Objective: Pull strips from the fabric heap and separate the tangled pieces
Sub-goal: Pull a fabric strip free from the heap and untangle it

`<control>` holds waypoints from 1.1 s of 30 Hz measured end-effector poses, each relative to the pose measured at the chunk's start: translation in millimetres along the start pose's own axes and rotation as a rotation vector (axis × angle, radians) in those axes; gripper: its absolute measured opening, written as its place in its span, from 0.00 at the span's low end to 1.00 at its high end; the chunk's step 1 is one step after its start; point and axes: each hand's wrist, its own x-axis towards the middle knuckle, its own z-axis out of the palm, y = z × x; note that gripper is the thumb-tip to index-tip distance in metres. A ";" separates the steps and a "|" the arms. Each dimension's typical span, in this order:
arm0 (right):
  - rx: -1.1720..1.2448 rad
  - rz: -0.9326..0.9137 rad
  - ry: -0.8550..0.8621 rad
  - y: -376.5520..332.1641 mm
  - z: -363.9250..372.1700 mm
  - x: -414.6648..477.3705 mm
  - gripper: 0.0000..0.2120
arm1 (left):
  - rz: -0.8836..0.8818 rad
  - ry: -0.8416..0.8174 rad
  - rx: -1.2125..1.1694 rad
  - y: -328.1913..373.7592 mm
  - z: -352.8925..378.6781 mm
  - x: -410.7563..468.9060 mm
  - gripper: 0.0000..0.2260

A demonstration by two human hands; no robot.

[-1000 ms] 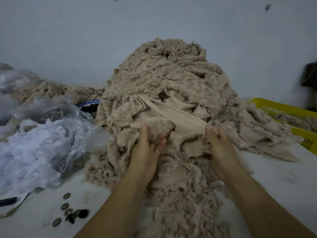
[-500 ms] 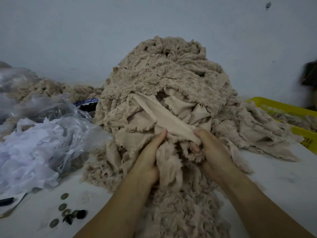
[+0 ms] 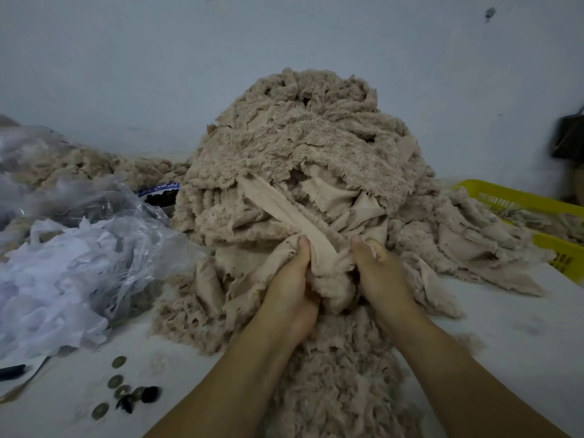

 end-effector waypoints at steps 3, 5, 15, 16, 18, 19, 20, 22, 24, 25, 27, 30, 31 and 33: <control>0.028 0.033 0.024 1.7 -6.4 4.1 0.19 | -0.048 -0.001 -0.056 -4.7 4.6 -3.2 0.24; 0.006 0.043 0.020 5.4 -12.2 5.9 0.17 | -0.027 -0.005 -0.121 -0.7 1.7 -4.2 0.23; -0.020 0.146 0.249 19.3 -32.4 20.5 0.18 | 0.149 0.102 -0.378 30.2 -33.4 -1.8 0.19; -0.045 0.139 0.228 20.4 -32.6 20.3 0.19 | 0.136 0.087 -0.366 28.8 -33.2 -1.8 0.21; -0.100 0.117 0.180 18.9 -31.4 17.9 0.17 | 0.096 0.030 -0.346 25.2 -31.1 -2.4 0.21; -0.137 0.094 0.157 16.7 -30.6 15.7 0.14 | 0.075 0.001 -0.343 24.0 -28.9 -3.6 0.21; -0.187 0.050 0.145 14.1 -29.3 12.8 0.10 | 0.062 -0.020 -0.333 22.9 -27.7 -4.0 0.21; -0.331 -0.105 0.181 6.5 -25.3 5.0 0.02 | 0.057 -0.038 -0.236 21.7 -26.6 -6.0 0.23; -0.368 -0.301 0.211 -4.5 -20.1 -3.0 0.05 | 0.063 -0.027 -0.040 19.1 -23.6 -9.3 0.23; -0.336 -0.369 0.168 -8.3 -16.3 -6.8 0.09 | 0.079 -0.038 0.076 16.7 -22.3 -10.2 0.22; -0.180 -0.327 -0.026 -15.4 -5.9 -13.5 0.13 | 0.121 -0.076 0.296 3.8 -17.8 -10.9 0.19; 0.025 -0.082 -0.238 -12.0 2.6 -15.3 0.21 | 0.197 -0.035 0.462 -16.5 -17.1 -10.2 0.21; -0.015 -0.079 -0.197 -9.6 2.4 -13.5 0.20 | 0.178 -0.003 0.525 -17.6 -17.8 -10.1 0.23; -0.095 -0.086 -0.052 -5.6 -0.8 -9.8 0.19 | 0.096 -0.053 0.598 -15.4 -20.8 -9.7 0.25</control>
